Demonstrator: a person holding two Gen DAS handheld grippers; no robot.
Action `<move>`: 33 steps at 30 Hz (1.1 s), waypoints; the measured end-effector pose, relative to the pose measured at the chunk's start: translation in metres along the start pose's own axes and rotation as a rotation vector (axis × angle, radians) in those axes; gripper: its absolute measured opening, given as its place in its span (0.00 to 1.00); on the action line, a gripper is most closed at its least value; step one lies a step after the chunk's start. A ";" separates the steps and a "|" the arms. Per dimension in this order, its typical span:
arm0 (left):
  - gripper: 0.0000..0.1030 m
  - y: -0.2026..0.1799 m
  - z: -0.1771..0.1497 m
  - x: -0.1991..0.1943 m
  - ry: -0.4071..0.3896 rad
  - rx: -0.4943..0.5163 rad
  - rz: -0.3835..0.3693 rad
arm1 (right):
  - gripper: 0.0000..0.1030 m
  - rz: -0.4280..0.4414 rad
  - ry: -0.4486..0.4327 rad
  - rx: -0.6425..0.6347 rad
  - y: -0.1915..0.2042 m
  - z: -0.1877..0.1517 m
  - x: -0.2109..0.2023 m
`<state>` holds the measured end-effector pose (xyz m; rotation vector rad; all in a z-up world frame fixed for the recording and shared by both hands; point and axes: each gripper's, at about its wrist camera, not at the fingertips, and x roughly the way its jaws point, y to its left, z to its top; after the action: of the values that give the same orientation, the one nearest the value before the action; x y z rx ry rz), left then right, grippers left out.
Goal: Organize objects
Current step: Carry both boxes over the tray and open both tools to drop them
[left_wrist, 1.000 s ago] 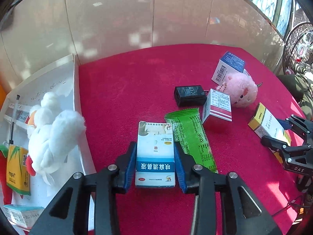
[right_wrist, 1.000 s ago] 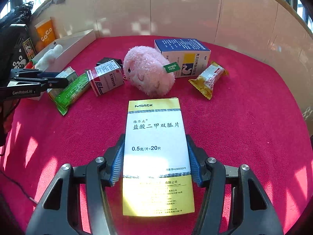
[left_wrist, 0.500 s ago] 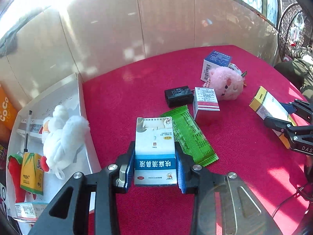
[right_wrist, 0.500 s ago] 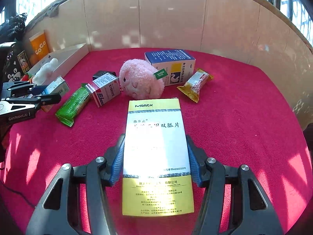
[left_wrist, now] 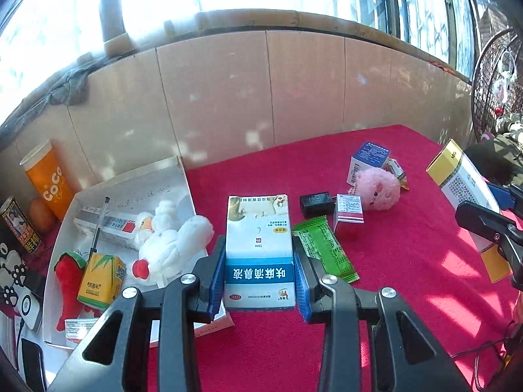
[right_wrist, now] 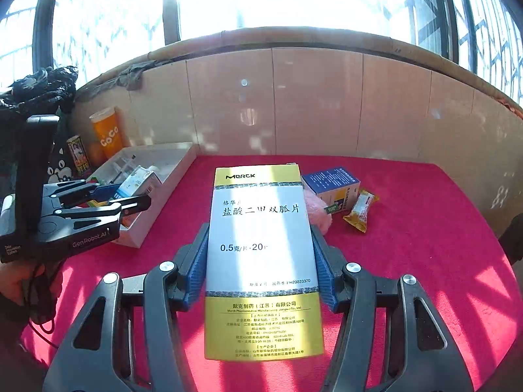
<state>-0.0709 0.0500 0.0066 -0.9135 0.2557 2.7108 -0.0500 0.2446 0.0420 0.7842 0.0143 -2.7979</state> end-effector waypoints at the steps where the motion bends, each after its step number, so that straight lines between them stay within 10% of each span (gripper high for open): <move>1: 0.35 0.004 0.000 -0.002 -0.005 -0.010 0.003 | 0.55 0.003 -0.017 0.003 0.006 0.003 -0.003; 33: 0.35 0.137 -0.015 -0.065 -0.137 -0.254 0.258 | 0.55 0.173 -0.072 -0.045 0.145 0.060 0.023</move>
<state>-0.0542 -0.0964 0.0457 -0.8005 -0.0001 3.0832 -0.0667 0.0938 0.0899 0.6413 -0.0030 -2.6505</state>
